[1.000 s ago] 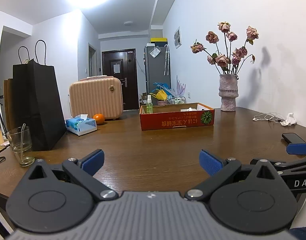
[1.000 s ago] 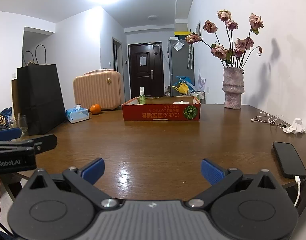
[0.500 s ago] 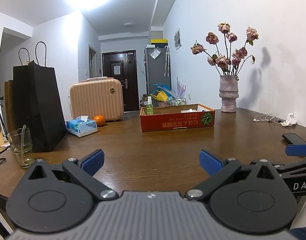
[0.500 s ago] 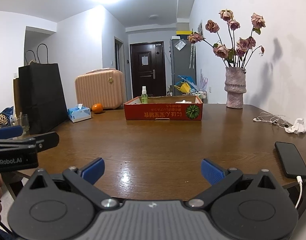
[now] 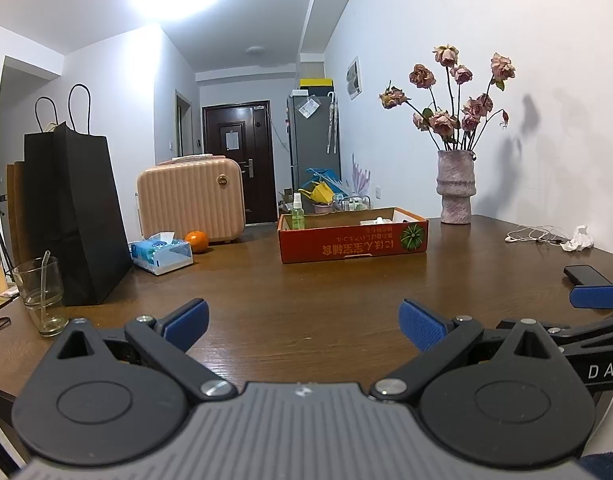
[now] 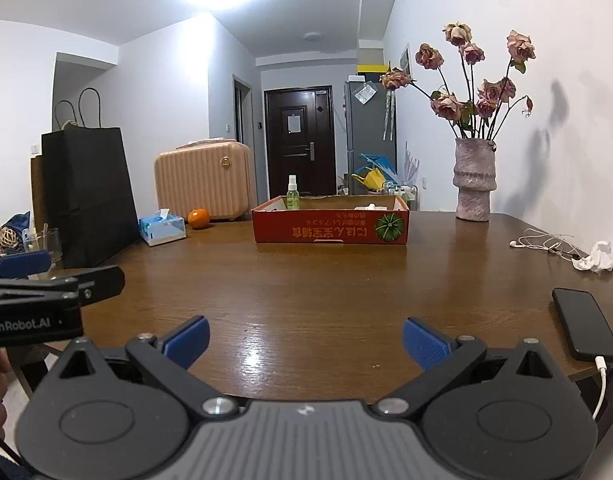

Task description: Organize rigid objects

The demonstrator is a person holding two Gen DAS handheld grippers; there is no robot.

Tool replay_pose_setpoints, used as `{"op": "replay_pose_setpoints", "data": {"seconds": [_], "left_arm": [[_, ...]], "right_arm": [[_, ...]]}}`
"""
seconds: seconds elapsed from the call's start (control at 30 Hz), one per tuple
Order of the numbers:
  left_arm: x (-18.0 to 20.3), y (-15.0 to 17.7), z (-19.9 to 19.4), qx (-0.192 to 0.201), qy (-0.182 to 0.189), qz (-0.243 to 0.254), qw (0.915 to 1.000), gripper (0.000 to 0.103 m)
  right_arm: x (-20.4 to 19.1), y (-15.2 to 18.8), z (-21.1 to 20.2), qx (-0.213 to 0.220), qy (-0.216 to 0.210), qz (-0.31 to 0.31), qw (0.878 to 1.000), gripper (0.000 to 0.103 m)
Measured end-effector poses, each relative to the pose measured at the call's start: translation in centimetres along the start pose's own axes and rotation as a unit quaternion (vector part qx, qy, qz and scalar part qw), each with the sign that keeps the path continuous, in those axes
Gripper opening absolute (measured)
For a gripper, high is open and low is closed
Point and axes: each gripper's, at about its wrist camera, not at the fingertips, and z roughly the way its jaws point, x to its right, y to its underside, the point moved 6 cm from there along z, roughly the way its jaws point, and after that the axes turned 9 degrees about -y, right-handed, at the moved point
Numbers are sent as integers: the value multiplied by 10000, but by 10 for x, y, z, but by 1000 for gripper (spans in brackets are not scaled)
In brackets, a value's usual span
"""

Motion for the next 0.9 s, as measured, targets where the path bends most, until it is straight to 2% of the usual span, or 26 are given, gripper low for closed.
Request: {"op": "replay_pose_setpoints", "data": {"seconds": [0.9], "left_arm": [[-2,0,-1,51,-44,-8,10000,103]], "right_arm": [[1,2,3,-71,9,59,10000,103]]}}
